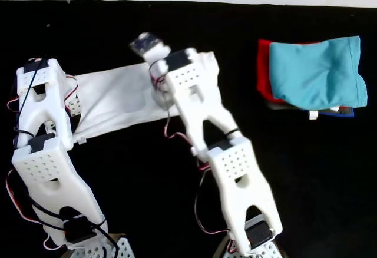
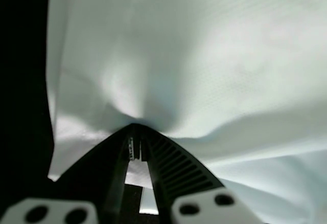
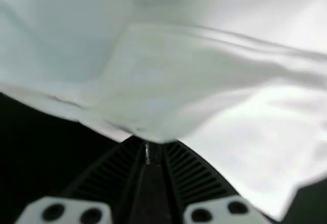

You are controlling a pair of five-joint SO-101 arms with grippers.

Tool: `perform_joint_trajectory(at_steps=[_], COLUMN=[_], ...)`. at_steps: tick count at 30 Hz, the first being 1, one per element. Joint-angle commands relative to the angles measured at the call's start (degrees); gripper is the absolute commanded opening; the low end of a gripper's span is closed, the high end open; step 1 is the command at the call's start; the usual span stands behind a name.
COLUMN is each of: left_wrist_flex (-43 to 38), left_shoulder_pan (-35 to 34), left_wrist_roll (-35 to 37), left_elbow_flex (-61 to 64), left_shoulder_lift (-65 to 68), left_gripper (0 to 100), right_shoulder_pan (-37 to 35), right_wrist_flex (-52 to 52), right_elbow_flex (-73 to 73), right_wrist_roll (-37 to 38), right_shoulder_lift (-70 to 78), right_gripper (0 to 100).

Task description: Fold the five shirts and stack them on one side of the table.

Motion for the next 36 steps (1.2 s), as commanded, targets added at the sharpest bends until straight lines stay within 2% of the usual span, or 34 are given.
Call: perform_joint_trajectory(at_steps=[1, 4, 9, 19, 22, 27, 30, 34, 36], left_wrist_flex=[-0.97, -0.97, -0.97, -1.05, -0.35, 10.46, 16.18, 17.85, 17.76], left_shoulder_pan=[0.66, 0.66, 0.66, 0.75, 1.63, 2.07, -0.48, -4.79, -6.64], left_wrist_roll=[0.26, 0.26, 0.26, 0.26, 0.35, 0.35, 0.09, -4.04, -5.71], left_elbow_flex=[-0.22, -0.22, -0.22, -0.22, -3.03, -16.92, -24.66, -26.51, -26.51], left_shoulder_lift=[0.4, 0.4, 0.4, 0.13, -0.04, 0.13, 0.48, 0.57, 0.66], left_gripper=[3, 3, 3, 3, 3, 4, 6, 18, 21], right_shoulder_pan=[-1.01, -0.84, -1.1, -0.84, 0.04, 3.74, 6.02, 8.4, 9.63], right_wrist_flex=[-5.85, -9.36, -9.27, -9.45, -8.57, -1.63, 5.49, 14.46, 16.66], right_elbow_flex=[-3.03, -5.58, -11.91, -9.71, -15.34, -29.93, -35.82, -40.48, -41.63], right_wrist_roll=[0.35, 0.26, 0.26, 0.35, 0.35, 0.44, 0.53, 0.62, 0.62], right_shoulder_lift=[0.66, 0.66, 1.19, 6.55, 6.64, 6.81, 6.73, 6.73, 6.73], right_gripper=[1.1, 1.1, 1.1, 1.1, 1.1, 1.5, 2.0, 13.3, 18.8])
